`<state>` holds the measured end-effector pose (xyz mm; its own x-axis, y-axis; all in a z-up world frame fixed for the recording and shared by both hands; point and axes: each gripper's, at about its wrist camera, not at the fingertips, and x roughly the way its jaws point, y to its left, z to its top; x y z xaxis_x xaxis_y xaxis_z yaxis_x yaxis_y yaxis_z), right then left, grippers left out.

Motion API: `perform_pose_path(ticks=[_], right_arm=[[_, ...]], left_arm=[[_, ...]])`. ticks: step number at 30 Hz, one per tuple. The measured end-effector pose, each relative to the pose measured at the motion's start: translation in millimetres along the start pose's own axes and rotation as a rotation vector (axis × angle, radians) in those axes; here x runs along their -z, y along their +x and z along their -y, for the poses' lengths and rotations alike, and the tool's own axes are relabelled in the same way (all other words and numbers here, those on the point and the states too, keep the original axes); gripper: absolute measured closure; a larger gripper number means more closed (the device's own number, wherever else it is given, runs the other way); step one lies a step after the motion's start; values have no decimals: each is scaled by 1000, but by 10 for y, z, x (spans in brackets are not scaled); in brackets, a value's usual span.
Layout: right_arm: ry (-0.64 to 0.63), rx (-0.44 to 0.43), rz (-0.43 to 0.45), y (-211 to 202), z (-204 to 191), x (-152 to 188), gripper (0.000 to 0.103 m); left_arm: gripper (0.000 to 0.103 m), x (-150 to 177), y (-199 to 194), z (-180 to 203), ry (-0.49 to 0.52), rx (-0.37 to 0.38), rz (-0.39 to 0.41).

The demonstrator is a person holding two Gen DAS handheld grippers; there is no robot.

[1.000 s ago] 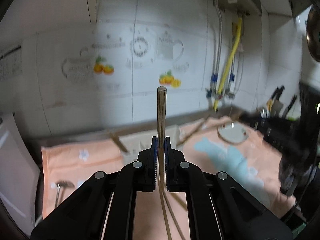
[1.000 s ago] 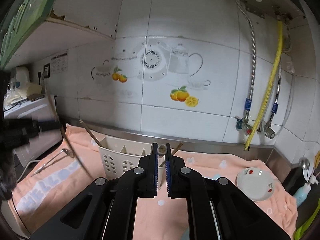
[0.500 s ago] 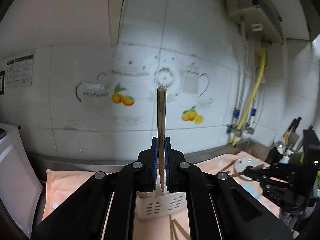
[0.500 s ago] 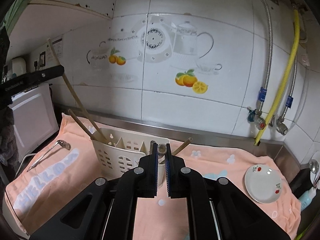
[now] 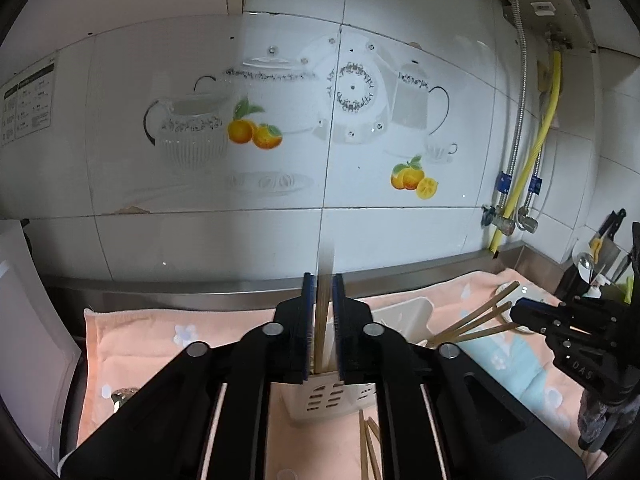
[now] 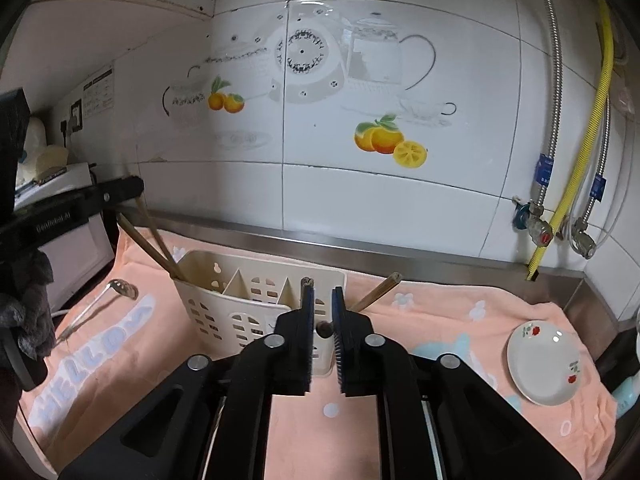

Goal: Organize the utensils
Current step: 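Drop the chopsticks into the white holder by opening both tools, then move both open tools back down to the remaining chopsticks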

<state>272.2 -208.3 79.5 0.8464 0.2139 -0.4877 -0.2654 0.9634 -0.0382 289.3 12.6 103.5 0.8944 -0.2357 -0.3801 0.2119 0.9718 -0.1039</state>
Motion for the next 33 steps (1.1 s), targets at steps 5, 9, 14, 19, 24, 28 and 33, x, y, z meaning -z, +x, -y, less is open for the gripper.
perform_pose_path(ticks=[5,9,14,19,24,28,33], right_arm=[[-4,16,37,-138,18,2,82],[5,12,66,-302,8,25,70],[33,-20,89,-522,-47,157,63],[55,-53,78,-663,-144,410,60],[60,-54,64,-766,-245,669,59],[61,-49,50,-806,-289,840,58],[100,-71,29,-897,-274,1035,54]], left_arm=[[72,15,-100,34,16,-7,18],[59,52,-241,78,35,-15,29],[48,214,-453,104,51,-17,28],[37,442,-562,114,65,-21,-5],[30,709,-632,110,72,-29,-41],[30,890,-653,76,56,-25,-74],[28,1107,-675,41,41,-35,-111]])
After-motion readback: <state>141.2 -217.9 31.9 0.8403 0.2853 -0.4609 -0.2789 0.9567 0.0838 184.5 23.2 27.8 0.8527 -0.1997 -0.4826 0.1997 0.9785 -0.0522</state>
